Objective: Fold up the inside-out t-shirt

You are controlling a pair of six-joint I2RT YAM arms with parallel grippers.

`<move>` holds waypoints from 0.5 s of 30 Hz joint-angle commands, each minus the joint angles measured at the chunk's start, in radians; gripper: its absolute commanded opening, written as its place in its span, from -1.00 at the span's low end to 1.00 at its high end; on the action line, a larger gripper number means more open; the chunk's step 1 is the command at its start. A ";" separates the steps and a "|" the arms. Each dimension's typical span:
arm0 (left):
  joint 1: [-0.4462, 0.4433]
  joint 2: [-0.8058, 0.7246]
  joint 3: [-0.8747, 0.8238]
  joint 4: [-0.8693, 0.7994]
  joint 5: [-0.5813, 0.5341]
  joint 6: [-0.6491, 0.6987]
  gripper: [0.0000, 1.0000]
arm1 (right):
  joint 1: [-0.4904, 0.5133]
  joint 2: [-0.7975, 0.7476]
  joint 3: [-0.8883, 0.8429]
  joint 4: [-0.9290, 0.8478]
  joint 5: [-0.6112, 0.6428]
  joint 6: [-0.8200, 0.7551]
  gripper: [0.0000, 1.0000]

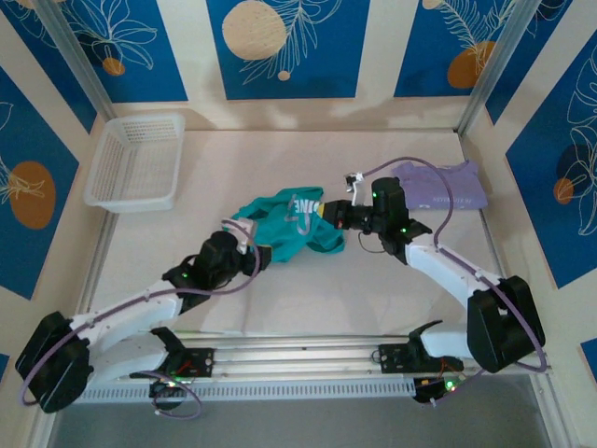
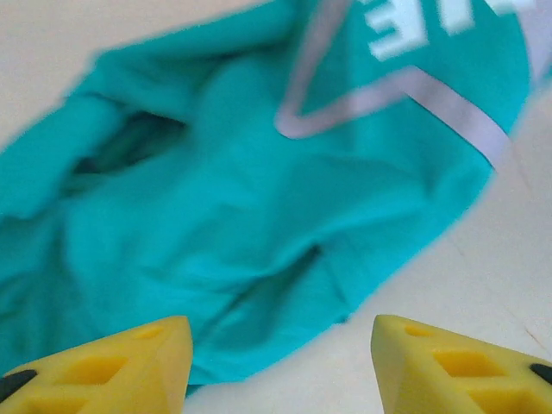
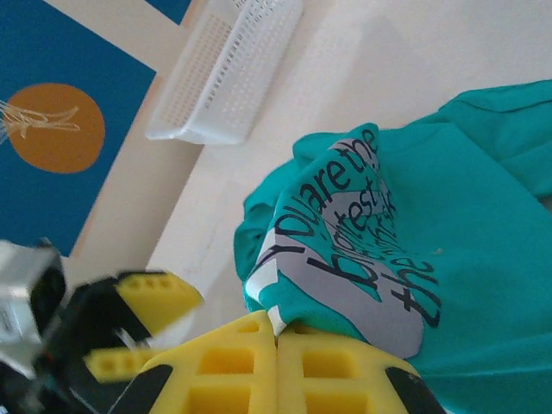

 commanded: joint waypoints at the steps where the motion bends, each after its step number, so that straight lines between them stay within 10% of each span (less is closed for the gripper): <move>1: -0.055 0.145 0.029 0.153 0.071 0.020 0.17 | 0.006 0.046 0.059 0.039 -0.045 0.134 -1.00; 9: -0.069 0.454 0.132 0.356 0.022 0.005 0.11 | 0.017 0.095 0.104 0.081 -0.047 0.210 -1.00; 15: -0.046 0.519 0.159 0.434 -0.005 0.018 -0.75 | 0.009 0.103 0.126 0.035 -0.028 0.162 -1.00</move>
